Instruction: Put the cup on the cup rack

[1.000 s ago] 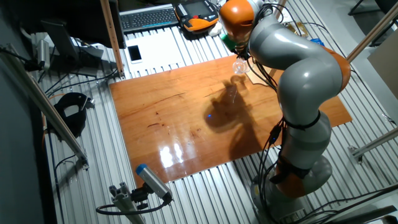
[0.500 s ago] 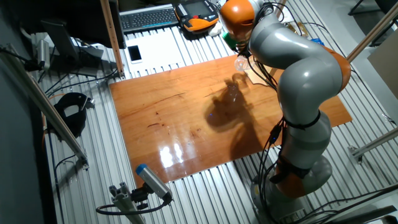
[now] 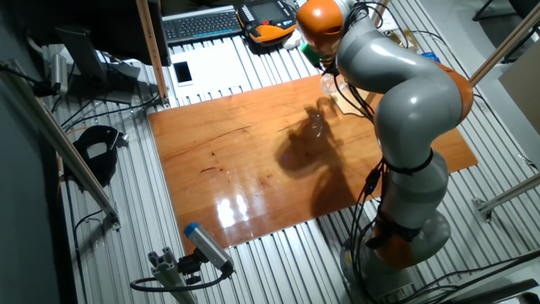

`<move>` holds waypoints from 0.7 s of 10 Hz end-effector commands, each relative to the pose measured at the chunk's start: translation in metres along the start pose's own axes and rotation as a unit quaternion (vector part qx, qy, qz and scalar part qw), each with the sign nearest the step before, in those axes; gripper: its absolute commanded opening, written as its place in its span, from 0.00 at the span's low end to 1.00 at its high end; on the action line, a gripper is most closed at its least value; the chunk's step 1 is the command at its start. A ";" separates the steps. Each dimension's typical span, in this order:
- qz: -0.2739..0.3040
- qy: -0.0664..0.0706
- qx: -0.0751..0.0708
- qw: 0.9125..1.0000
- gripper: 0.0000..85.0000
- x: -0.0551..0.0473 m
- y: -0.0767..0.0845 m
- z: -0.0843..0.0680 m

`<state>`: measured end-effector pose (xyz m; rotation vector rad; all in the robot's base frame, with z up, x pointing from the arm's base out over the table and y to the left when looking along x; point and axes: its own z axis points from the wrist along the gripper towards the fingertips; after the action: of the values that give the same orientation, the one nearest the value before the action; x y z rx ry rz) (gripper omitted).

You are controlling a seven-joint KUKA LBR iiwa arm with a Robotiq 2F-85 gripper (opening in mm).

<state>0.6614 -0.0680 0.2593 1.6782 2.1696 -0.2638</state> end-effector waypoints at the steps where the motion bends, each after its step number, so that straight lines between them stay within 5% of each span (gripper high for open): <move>1: -0.003 0.001 0.000 1.000 0.00 -0.005 0.004 0.000; 7: -0.028 0.001 0.004 1.000 0.00 -0.017 0.021 -0.005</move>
<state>0.6850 -0.0763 0.2717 1.6203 2.2222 -0.2862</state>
